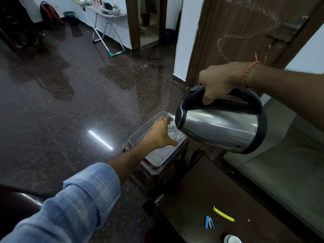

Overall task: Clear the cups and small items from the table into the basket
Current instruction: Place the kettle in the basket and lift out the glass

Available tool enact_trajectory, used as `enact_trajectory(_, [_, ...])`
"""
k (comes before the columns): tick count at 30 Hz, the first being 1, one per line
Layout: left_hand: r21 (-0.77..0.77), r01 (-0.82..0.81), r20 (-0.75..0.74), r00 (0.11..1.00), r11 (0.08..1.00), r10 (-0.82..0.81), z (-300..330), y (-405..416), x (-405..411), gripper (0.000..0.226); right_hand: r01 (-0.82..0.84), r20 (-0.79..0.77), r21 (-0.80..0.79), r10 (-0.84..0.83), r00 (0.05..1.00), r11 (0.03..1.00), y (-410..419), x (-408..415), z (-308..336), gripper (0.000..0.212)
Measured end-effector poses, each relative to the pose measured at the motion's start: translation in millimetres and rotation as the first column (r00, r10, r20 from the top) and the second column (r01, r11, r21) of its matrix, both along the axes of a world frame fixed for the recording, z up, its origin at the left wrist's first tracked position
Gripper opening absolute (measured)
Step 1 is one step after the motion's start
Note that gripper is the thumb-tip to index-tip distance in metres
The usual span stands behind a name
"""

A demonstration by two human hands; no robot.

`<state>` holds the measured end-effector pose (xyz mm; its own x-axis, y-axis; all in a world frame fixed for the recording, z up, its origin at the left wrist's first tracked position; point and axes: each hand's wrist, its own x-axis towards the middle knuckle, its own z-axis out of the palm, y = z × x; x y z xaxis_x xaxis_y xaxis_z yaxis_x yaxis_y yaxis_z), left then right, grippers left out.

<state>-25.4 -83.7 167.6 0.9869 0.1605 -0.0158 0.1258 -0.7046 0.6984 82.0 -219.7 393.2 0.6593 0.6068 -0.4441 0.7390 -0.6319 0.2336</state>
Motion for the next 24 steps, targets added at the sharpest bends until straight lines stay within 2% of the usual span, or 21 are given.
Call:
enact_trajectory(9, [-0.035, -0.017, -0.006, 1.000, 0.999, 0.016, -9.3, 9.3, 4.2, 0.104, 0.025, -0.025, 0.076, -0.023, 0.999, 0.997, 3.6, 2.3, -14.2, 0.023])
enact_trajectory(13, [-0.036, -0.057, 0.004, 0.998, 0.998, 0.057, -16.8, 15.0, 5.4, 0.105, 0.040, -0.024, 0.159, -0.037, 0.999, 0.986, -8.4, 8.1, -21.4, 0.022])
enact_trajectory(15, [-0.042, -0.077, 0.001, 0.997, 0.996, 0.077, -19.5, 18.8, 6.2, 0.106, 0.081, -0.070, 0.224, -0.067, 0.995, 0.971, -18.8, 11.5, -27.2, 0.020])
enact_trajectory(20, [-0.067, -0.139, -0.004, 0.990, 0.988, 0.139, -25.3, 31.0, 7.5, 0.103, 0.179, -0.170, 0.469, -0.111, 0.979, 0.865, -49.7, 23.6, -58.1, 0.016])
enact_trajectory(24, [-0.045, -0.174, -0.013, 0.985, 0.984, 0.173, -28.4, 42.3, 8.6, 0.101, 0.252, -0.229, 0.599, -0.139, 0.963, 0.760, -69.6, 32.9, -95.4, 0.013])
